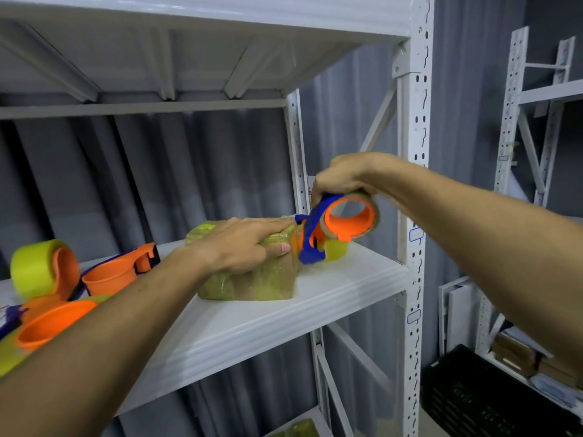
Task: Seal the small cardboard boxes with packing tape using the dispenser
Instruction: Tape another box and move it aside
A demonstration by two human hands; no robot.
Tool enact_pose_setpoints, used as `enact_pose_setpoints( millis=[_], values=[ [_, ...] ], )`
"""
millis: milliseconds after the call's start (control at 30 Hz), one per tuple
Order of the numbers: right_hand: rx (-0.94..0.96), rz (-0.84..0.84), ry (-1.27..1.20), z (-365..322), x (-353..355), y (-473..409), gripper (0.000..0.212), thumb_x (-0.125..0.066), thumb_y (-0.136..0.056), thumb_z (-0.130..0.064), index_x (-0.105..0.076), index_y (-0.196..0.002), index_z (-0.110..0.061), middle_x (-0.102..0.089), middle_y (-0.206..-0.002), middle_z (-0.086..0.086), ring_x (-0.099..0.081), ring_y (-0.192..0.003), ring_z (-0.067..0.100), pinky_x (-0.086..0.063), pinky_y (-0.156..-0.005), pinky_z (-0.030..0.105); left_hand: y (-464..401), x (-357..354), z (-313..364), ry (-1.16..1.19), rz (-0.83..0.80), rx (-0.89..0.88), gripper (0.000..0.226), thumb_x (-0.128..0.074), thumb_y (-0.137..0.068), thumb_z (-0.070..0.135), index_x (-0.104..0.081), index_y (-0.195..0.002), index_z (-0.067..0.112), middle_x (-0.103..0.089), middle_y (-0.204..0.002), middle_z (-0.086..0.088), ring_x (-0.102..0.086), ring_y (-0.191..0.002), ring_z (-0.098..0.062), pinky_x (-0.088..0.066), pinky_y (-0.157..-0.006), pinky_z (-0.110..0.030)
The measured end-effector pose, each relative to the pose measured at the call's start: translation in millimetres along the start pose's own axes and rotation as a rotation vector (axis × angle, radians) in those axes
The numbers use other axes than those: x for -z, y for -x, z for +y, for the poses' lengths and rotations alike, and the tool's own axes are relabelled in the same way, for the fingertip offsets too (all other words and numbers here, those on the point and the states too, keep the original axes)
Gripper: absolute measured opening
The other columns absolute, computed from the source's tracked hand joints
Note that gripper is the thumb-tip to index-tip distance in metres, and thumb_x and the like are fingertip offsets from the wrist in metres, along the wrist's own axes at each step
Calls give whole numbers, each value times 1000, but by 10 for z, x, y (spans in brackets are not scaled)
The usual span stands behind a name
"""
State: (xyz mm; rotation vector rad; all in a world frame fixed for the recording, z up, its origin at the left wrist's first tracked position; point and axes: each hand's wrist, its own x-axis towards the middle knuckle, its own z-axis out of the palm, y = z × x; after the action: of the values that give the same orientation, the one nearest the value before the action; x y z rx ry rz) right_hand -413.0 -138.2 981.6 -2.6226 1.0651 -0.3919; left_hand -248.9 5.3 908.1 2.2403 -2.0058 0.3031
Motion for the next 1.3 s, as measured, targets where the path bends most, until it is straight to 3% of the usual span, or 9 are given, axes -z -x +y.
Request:
enact_pose_setpoints(
  millis=[133,300,467,600,767,967,1067,1167,1300],
  values=[
    [7,-36,64,-6,-367,-107,24,-73,-77,-37,-64,-68,-16,-63,-62,-1,-57,-51,16,-46,-52,24,29,-45,-42,15,14,27,56,-40,-99,63,-24,-152,54,-33,-158,24,-38,-143,-14,-32,-112,-39],
    [-43,6,16,106,-269,-135,28,-75,-73,-40,-65,-62,-17,-56,-39,-9,-53,-38,11,-40,-49,22,14,-24,-40,34,32,28,53,-45,-95,63,-37,-146,47,-46,-150,18,-47,-133,-17,-36,-104,-39],
    [-73,59,-48,218,-138,-72,26,-74,-72,-41,-65,-64,-18,-58,-43,-7,-51,-38,13,-41,-49,24,-113,34,101,122,125,125,35,-44,-82,69,-58,-92,39,-62,-105,14,-58,-103,-22,-47,-92,-41],
    [-68,88,-105,294,-67,-37,25,-75,-73,-40,-66,-65,-18,-62,-56,-3,-55,-49,17,-43,-53,26,-303,-31,286,111,295,244,37,-60,-84,60,-58,-74,25,-63,-80,10,-59,-86,-26,-48,-74,-35],
    [-75,109,-182,388,-40,3,24,-77,-72,-37,-64,-64,-18,-60,-48,-4,-53,-45,15,-45,-53,26,-440,-113,464,48,366,282,9,-59,-78,24,-52,-74,18,-64,-85,-2,-58,-86,-34,-44,-67,-33],
    [-40,126,-287,475,44,70,19,-75,-69,-37,-69,-70,-19,-64,-59,-1,-54,-49,15,-46,-56,26,-398,-189,389,17,400,258,32,-71,-78,33,-40,-76,24,-57,-89,2,-54,-85,-27,-33,-69,-33],
    [-35,135,-321,478,106,97,21,-75,-70,-38,-67,-68,-19,-63,-54,-3,-54,-41,10,-44,-49,23,-370,-224,357,52,463,250,23,-66,-78,24,-44,-79,22,-55,-85,5,-53,-84,-26,-30,-68,-33],
    [-33,154,-340,490,172,133,22,-76,-70,-39,-68,-67,-18,-63,-53,-4,-54,-39,9,-45,-44,21,-323,-222,321,112,465,249,19,-67,-75,23,-48,-81,23,-57,-81,9,-54,-81,-24,-35,-67,-33],
    [-9,163,-351,533,241,184,25,-76,-72,-41,-67,-68,-18,-63,-53,-5,-55,-39,8,-45,-45,22,-193,-104,150,319,353,244,27,-78,-70,15,-58,-83,28,-65,-88,13,-63,-87,-15,-52,-71,-30]
  ],
)
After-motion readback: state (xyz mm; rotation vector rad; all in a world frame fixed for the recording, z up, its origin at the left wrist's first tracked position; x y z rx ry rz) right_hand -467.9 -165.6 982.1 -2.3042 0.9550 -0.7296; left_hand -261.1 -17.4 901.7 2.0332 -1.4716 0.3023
